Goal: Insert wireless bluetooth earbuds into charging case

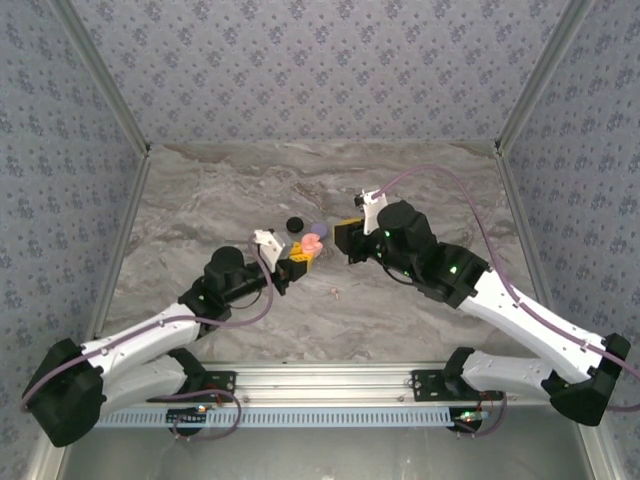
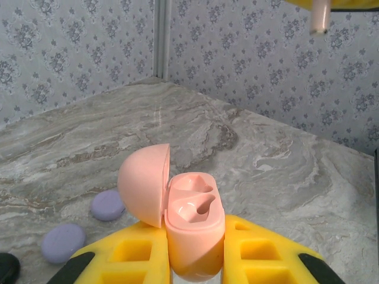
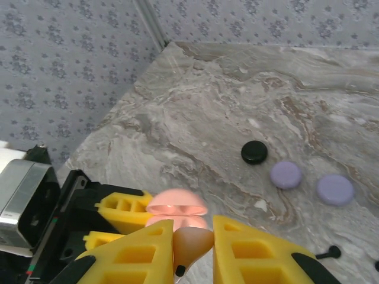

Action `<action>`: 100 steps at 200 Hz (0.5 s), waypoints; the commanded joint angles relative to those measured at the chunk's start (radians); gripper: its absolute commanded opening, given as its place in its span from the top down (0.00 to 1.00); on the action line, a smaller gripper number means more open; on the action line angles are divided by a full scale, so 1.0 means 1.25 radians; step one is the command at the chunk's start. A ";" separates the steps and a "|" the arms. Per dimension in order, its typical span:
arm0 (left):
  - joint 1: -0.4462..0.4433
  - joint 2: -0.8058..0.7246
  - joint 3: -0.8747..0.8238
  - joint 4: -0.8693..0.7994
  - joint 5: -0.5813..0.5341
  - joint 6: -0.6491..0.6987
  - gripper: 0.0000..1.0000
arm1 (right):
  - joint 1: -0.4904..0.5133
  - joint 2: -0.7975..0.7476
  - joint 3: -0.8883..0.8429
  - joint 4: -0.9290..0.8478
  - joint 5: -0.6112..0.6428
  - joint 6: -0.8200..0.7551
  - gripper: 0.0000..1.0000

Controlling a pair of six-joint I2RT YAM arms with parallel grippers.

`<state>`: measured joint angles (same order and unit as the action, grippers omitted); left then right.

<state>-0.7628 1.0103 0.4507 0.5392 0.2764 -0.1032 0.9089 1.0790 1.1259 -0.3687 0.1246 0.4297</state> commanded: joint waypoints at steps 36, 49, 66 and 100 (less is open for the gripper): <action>-0.013 0.022 0.050 0.067 0.022 -0.017 1.00 | 0.034 0.047 -0.017 0.080 0.070 0.008 0.79; -0.013 0.024 0.053 0.067 0.024 -0.017 1.00 | 0.036 0.053 -0.018 0.086 0.073 0.010 0.79; -0.012 0.025 0.055 0.067 0.026 -0.017 1.00 | 0.037 0.063 -0.021 0.083 0.084 0.010 0.79; -0.013 0.025 0.060 0.067 0.029 -0.019 1.00 | 0.038 0.082 -0.024 0.083 0.085 0.013 0.79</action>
<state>-0.7727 1.0405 0.4816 0.5800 0.2913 -0.1181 0.9482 1.1645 1.1076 -0.2863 0.2028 0.4305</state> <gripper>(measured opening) 0.187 0.215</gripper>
